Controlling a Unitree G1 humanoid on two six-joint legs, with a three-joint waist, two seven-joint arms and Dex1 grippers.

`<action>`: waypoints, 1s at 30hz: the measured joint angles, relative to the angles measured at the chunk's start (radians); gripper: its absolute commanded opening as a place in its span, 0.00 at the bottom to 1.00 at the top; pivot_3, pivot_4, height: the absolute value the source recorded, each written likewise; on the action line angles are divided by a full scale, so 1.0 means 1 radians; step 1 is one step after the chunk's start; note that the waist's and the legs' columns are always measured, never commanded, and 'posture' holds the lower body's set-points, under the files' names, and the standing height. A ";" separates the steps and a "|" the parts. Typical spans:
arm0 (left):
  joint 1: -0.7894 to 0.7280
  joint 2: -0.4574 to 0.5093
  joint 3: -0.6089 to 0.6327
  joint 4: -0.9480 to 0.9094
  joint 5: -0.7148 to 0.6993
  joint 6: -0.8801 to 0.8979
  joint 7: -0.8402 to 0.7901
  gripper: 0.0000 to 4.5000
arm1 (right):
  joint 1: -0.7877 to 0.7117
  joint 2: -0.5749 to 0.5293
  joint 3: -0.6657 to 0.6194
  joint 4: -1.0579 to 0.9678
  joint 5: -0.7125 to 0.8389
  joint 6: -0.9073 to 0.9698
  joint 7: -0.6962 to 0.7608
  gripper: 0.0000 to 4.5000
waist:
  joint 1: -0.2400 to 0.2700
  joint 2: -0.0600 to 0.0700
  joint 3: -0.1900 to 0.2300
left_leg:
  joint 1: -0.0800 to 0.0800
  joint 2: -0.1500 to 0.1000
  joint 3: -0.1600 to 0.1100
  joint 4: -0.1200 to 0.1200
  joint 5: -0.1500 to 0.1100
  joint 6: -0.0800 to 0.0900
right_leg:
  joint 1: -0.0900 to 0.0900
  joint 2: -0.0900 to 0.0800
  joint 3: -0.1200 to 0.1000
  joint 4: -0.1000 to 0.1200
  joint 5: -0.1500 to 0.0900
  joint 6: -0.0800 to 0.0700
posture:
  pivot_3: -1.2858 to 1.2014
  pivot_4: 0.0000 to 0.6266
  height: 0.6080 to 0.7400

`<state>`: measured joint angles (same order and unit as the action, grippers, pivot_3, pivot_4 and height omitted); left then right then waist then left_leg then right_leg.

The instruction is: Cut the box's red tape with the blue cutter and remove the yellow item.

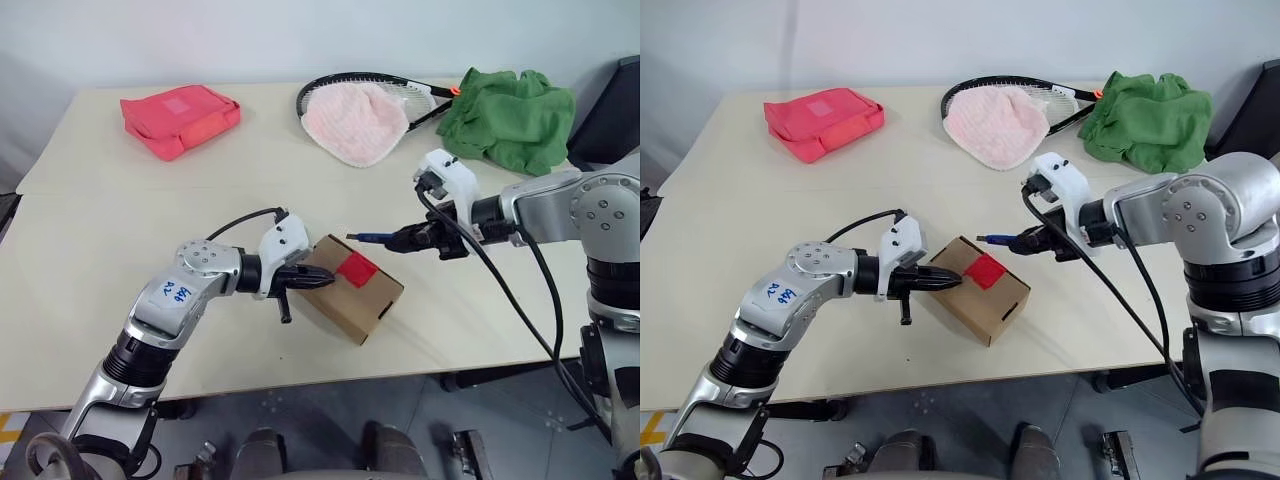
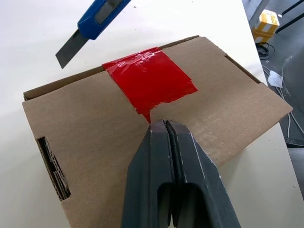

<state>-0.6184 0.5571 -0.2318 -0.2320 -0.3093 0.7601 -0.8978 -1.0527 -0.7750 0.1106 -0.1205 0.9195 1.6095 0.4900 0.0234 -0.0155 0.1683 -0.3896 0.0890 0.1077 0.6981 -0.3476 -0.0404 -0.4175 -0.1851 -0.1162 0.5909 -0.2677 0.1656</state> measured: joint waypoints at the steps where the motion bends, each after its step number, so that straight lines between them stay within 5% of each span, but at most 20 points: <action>1: 0.000 0.000 0.000 0.000 0.000 0.000 0.000 0.00 | 0.002 0.000 0.000 -0.004 0.000 0.000 0.001 0.03 | 0.000 0.000 0.000 | 0.000 0.000 0.000 0.000 0.000 0.000 | 0.000 0.000 0.000 0.000 0.000 0.000 | 0.52 0.24 1.00; 30: 0.000 0.000 0.000 -0.001 0.000 0.001 0.001 0.00 | 0.038 0.005 0.001 -0.073 -0.037 0.000 0.030 0.03 | 0.000 0.000 0.000 | 0.000 0.000 0.000 0.000 0.000 0.000 | 0.000 0.000 0.000 0.000 0.000 0.000 | 0.52 0.24 1.00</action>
<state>-0.6185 0.5571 -0.2323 -0.2326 -0.3095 0.7613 -0.8970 -1.0143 -0.7702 0.1119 -0.1935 0.8821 1.6095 0.5204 0.0236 -0.0154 0.1683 -0.3895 0.0890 0.1077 0.6981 -0.3476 -0.0404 -0.4175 -0.1851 -0.1163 0.5910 -0.2677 0.1656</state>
